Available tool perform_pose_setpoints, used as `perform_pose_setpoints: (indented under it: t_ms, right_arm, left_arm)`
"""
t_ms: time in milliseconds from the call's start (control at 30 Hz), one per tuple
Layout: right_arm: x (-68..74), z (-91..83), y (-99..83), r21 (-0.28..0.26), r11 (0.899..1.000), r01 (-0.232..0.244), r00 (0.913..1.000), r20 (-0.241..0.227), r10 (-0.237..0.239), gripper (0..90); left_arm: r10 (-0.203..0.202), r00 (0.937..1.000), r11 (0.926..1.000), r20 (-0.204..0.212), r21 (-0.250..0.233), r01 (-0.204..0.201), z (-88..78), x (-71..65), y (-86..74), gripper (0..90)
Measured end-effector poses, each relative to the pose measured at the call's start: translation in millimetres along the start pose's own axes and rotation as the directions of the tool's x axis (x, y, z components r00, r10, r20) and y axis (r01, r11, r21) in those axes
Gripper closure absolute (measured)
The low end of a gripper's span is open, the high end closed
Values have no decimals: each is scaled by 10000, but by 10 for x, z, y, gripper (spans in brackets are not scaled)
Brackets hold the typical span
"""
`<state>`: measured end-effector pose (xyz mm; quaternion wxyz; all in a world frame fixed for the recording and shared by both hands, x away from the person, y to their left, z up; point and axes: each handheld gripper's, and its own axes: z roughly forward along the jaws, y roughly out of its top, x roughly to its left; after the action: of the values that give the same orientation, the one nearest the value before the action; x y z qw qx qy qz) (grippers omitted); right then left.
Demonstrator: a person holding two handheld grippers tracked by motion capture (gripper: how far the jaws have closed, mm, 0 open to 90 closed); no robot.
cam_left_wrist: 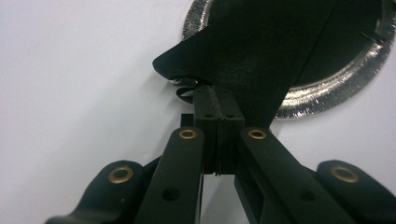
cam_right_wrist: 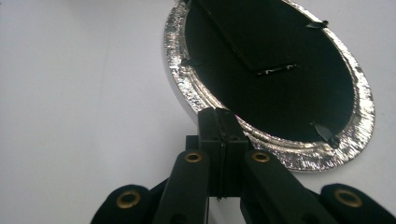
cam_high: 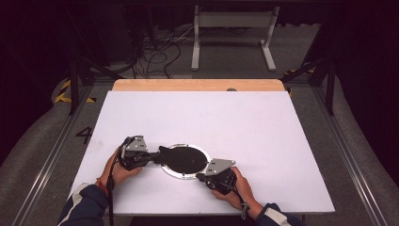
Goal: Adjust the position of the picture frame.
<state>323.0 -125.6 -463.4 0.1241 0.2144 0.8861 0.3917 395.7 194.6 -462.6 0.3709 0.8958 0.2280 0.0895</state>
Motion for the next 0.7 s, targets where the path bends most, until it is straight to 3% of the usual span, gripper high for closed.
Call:
perform_pose_setpoints:
  t_ms: [500, 700]
  right_arm:
    - [-308, -150, -123, 115, 9970, -766, 9942, 770, 755, 900]
    - [-379, -177, -142, 180, 9969, -772, 9891, 1270, 743, 900]
  left_arm:
    - [-52, 9976, 9999, 687, -85, 58, -4, -115, -19, 900]
    - [88, 9953, 9999, 962, -149, -74, 22, -206, -4, 900]
